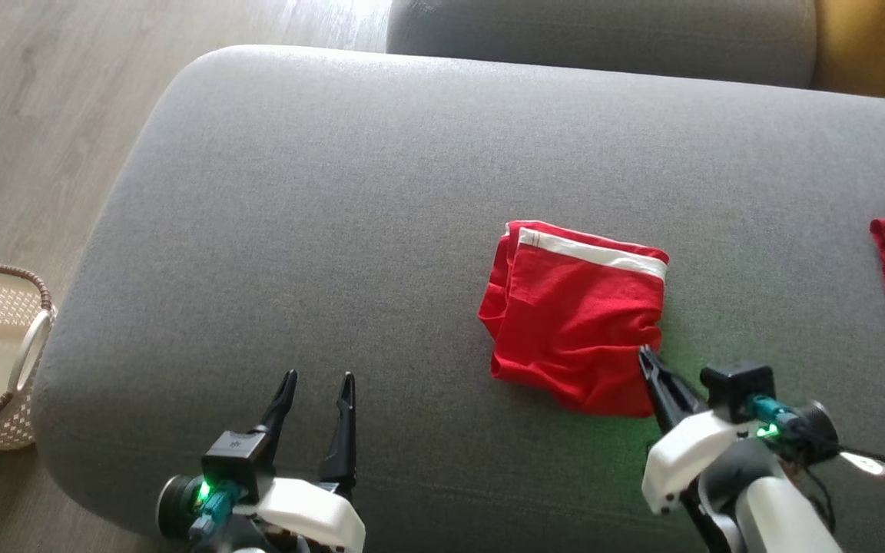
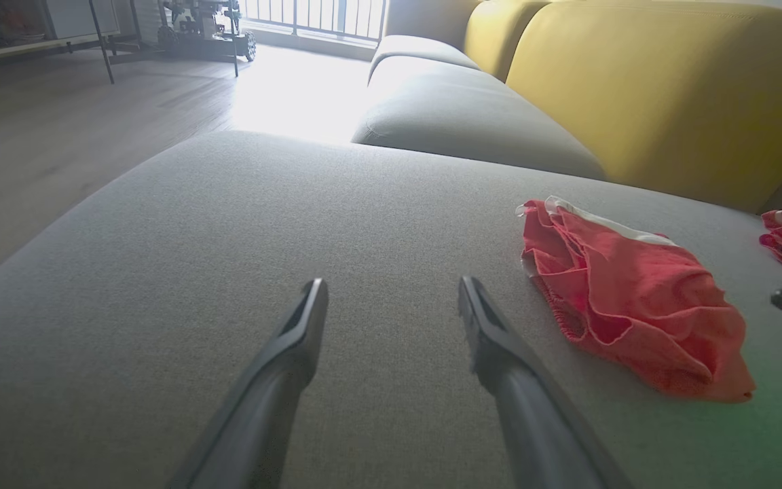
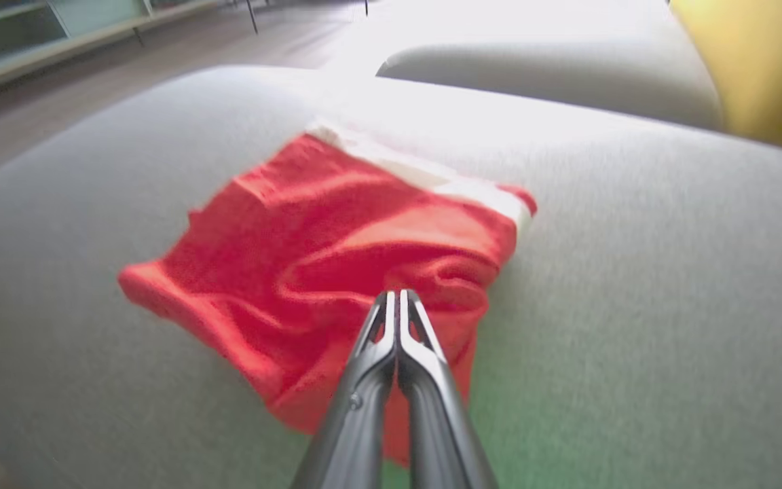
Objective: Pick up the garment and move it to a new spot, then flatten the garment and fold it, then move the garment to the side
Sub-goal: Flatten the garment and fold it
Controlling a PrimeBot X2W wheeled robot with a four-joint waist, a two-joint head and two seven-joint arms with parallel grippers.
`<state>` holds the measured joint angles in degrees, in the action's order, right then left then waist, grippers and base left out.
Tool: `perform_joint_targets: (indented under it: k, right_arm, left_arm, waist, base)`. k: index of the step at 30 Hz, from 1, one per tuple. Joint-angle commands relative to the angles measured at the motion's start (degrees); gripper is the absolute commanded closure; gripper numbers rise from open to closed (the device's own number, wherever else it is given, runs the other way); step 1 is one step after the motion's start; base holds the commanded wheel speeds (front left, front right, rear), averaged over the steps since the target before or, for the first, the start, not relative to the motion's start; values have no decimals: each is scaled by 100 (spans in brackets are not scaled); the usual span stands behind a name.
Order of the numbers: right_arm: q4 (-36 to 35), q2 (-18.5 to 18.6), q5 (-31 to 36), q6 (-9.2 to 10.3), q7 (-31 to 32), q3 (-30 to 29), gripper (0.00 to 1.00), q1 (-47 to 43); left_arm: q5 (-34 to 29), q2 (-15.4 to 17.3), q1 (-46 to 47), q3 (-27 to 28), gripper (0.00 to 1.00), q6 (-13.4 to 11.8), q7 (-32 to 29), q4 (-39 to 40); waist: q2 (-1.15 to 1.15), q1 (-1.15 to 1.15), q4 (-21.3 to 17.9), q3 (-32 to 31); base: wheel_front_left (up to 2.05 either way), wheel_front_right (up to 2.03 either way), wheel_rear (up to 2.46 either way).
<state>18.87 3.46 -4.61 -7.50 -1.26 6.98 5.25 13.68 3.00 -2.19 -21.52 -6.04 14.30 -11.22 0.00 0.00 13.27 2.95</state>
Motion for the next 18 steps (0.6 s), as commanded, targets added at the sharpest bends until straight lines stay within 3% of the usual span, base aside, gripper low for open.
perform_joint_targets:
  k: [1, 5, 8, 18]
  right_arm:
    - [-242, -53, 0, 1, -88, 120, 100, 212]
    - [-716, -56, -104, 1, -197, 125, 100, 337]
    - [-674, -56, -80, 1, -180, 210, 100, 562]
    - [1176, -57, 78, 1, -548, 179, 100, 1853]
  left_arm:
    - [-54, -13, 160, 195, 0, 13, 70, 182]
    - [-53, -13, 168, 169, 0, 14, 70, 189]
    - [-44, -13, 176, 152, 0, 12, 70, 208]
    - [52, -13, 475, -90, 0, -4, 70, 228]
  waist:
    - [0, 0, 5, -4]
    - [0, 0, 58, -5]
    - [0, 0, 110, 33]
    - [0, 0, 706, 527]
  base:
    - [0, 0, 0]
    - [0, 0, 0]
    - [0, 0, 0]
    - [0, 0, 0]
